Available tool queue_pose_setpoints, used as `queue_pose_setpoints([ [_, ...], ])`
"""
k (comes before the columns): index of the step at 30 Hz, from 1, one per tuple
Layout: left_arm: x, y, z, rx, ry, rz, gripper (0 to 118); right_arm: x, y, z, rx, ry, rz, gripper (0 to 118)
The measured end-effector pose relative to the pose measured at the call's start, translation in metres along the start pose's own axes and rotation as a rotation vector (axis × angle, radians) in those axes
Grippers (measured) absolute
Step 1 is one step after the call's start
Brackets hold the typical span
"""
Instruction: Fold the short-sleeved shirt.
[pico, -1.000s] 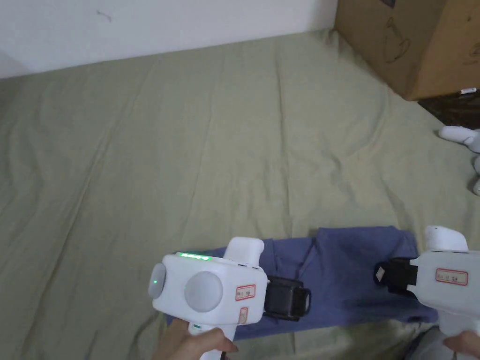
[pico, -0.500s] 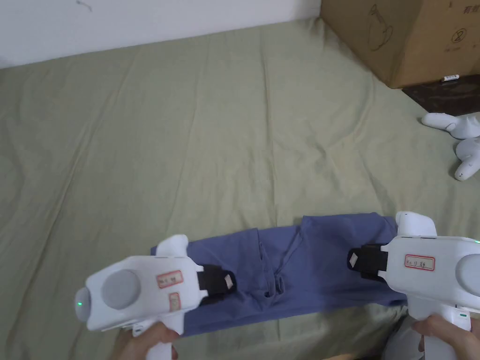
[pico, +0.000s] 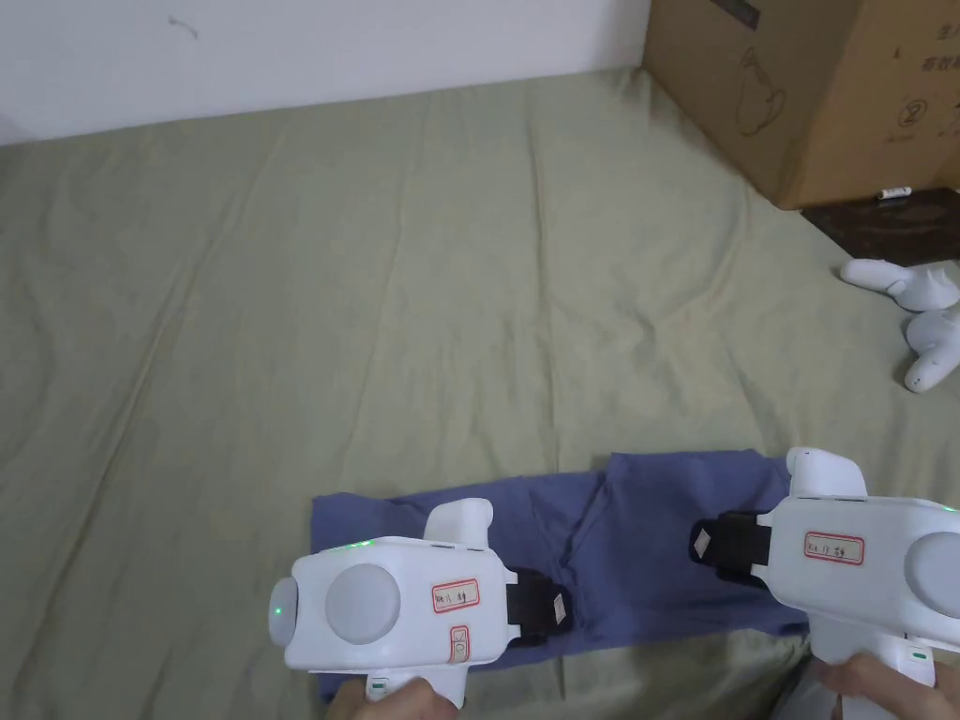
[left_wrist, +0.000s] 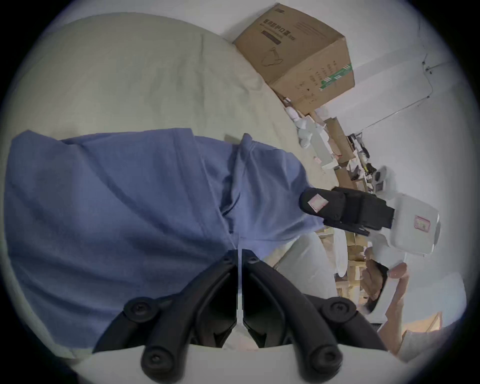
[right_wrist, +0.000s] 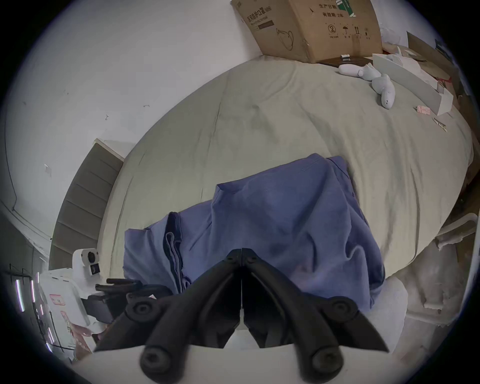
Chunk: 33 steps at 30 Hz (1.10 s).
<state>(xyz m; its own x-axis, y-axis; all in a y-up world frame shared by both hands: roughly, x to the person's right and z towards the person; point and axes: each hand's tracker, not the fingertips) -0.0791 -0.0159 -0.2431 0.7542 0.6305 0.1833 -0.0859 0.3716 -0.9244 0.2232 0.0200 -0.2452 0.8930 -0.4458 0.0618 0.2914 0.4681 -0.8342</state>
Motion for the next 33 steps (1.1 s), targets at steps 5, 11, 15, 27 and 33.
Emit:
queue_pose_setpoints([
  [5, -0.020, -0.006, 0.044, 0.060, -0.077, 0.019, 2, -0.012, 0.001, -0.003, -0.010, 0.001, 0.023, 0],
  [11, -0.107, -0.021, 0.122, 0.224, 0.054, 0.211, 3, -0.024, 0.006, -0.017, -0.030, 0.018, 0.057, 0],
  [15, -0.153, -0.030, 0.140, 0.282, 0.045, 0.346, 55, -0.041, 0.005, -0.027, -0.055, 0.027, 0.094, 0],
  [27, -0.185, 0.011, 0.067, 0.233, -0.368, 0.534, 112, -0.060, 0.011, -0.047, -0.112, 0.032, 0.141, 0],
  [33, -0.196, 0.006, 0.068, 0.104, -0.152, 0.535, 6, -0.053, 0.016, -0.054, -0.127, 0.037, 0.090, 0],
])
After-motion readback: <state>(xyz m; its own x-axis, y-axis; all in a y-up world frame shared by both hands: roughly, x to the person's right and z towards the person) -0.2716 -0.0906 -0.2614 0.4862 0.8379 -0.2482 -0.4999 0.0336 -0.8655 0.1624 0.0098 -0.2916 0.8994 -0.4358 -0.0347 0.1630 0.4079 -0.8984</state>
